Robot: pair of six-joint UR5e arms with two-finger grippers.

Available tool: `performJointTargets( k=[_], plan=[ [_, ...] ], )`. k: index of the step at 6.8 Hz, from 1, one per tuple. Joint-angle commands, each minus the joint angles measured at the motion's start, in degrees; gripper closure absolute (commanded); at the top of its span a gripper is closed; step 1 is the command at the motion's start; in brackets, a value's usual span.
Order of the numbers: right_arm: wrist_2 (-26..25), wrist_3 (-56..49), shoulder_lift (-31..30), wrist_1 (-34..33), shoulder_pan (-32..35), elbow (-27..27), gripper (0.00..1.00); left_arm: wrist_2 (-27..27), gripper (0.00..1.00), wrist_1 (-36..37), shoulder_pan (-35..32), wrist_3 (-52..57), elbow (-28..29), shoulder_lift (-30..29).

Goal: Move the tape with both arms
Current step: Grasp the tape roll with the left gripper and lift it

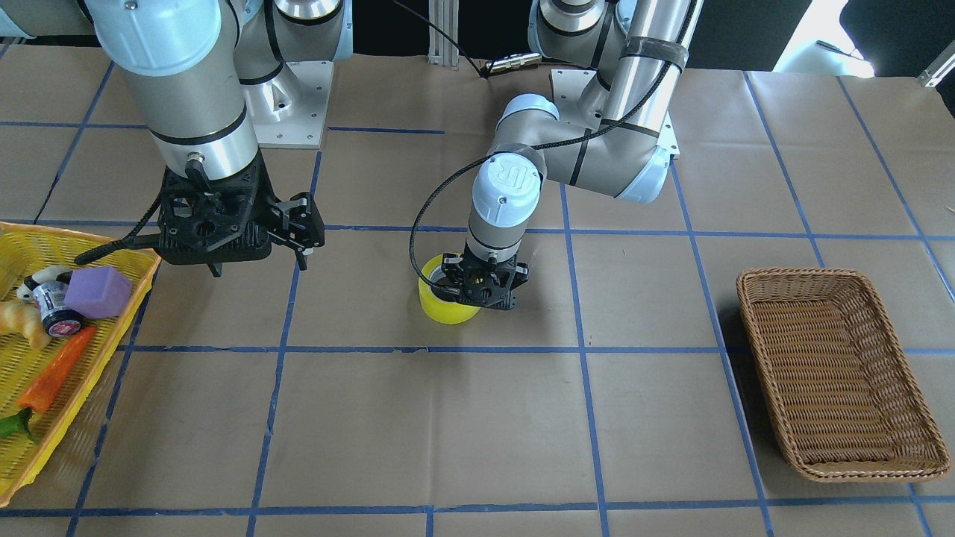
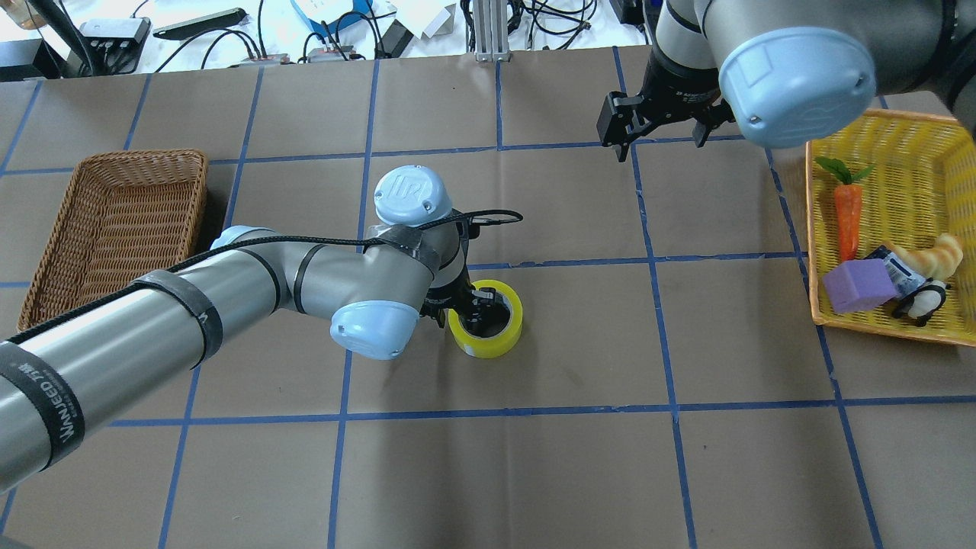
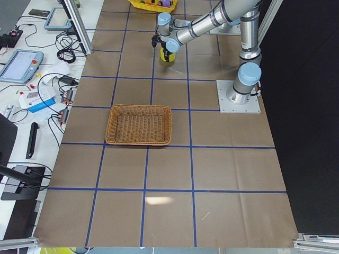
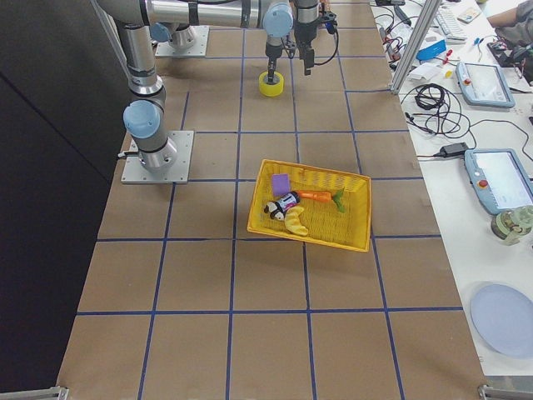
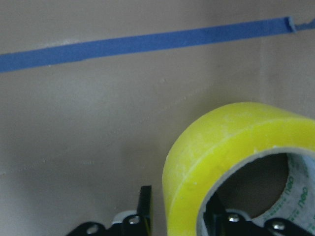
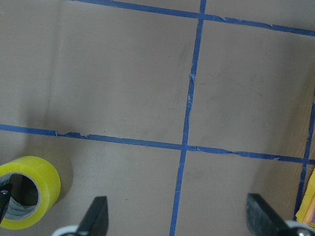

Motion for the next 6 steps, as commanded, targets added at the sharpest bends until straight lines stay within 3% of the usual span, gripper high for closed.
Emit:
performJointTargets(
  k=[1,3,6],
  plan=[
    [0.0,-1.4,0.0,0.0,-0.2,0.5,0.0,0.2,0.98,0.1,0.5,0.2,1.0,0.9],
    [0.1,-1.4,0.2,-0.1,-0.3,0.8,0.0,7.0,0.98,-2.0,9.3,7.7,6.0,4.4],
    [0.0,-1.3,0.2,0.0,-0.3,0.9,0.0,6.9,0.97,-19.1,29.8,31.9,17.2,7.2]
  ],
)
